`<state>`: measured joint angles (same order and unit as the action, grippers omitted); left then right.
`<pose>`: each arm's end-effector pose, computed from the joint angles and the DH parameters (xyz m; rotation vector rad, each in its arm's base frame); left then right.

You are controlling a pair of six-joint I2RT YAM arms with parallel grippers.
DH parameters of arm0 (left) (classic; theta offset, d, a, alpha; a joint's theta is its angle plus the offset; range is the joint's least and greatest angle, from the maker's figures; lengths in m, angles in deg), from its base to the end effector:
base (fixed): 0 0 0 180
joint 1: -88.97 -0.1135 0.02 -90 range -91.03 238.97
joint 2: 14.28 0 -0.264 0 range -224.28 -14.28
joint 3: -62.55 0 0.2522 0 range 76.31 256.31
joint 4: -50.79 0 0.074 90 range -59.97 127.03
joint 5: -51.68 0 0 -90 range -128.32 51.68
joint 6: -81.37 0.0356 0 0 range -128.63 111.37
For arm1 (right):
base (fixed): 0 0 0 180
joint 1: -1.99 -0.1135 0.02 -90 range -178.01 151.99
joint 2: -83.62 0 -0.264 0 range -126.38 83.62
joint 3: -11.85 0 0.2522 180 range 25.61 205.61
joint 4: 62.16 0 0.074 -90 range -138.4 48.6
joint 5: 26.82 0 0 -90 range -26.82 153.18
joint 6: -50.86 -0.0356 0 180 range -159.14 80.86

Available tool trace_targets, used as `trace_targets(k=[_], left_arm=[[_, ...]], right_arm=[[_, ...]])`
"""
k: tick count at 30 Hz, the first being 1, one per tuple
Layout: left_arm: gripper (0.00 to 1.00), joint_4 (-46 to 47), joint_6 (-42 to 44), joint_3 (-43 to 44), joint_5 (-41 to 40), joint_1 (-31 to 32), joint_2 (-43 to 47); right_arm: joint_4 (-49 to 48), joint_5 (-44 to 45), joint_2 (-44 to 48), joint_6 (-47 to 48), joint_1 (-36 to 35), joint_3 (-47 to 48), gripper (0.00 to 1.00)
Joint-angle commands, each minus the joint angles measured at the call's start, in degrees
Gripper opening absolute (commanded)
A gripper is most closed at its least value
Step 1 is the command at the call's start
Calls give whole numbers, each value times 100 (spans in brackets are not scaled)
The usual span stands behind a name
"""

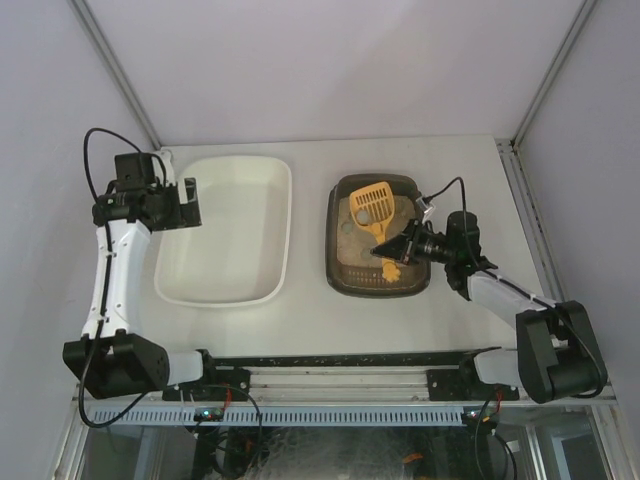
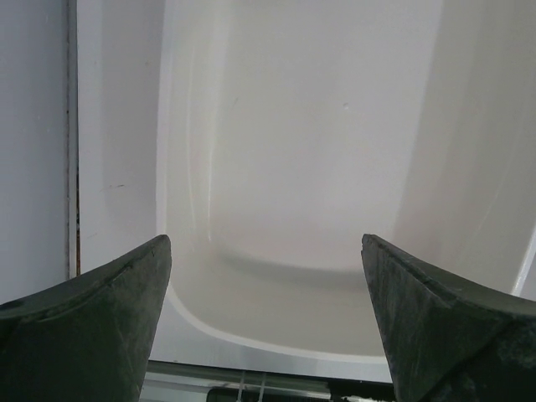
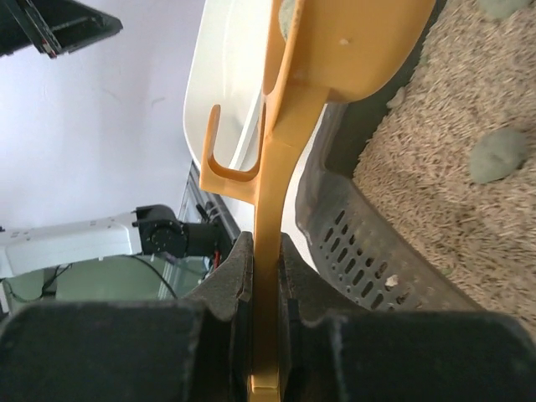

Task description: Clean the litter box

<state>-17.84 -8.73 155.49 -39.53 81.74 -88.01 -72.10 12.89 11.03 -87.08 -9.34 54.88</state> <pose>0.2534 0.0329 0.3667 -0.1651 2.4291 0.0816 0.2412 0.0763 0.2085 -0.0003 2.0876 1.4996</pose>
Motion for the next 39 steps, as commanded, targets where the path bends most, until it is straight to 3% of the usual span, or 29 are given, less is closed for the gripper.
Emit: trace_targets(k=[1,6,10,14,18,23,28,34,39], left_arm=[[97,-350,520,544,435,-239,-15],[93,-1112,1135,1308,1502,-998,-443],[89,-895,1179,1290,881,-1170,-601],[89,-853,1065,1257,1140,-1551,-629],[88,-222,1021,695,265,-1623,-396],[88,-145,1156,380,269,-1786,-278],[88,132,1122,40,48,-1817,-212],[88,157,1041,-11,121,-1820,-349],[91,105,966,187,172,-1825,-462]], right_arm=[[8,23,-126,-79,30,325,0],[750,344,-214,250,-726,1031,0],[1760,848,-541,557,-1602,2074,0],[2903,1604,-1270,1123,-2717,3265,0],[3765,2251,-1940,1669,-3302,4156,0],[5444,4028,-2661,2723,-4156,5473,0],[6416,6270,-3187,3644,-5070,6458,0],[6621,8628,-3784,4805,-5991,6941,0],[6377,9339,-3937,5374,-6210,6956,0]])
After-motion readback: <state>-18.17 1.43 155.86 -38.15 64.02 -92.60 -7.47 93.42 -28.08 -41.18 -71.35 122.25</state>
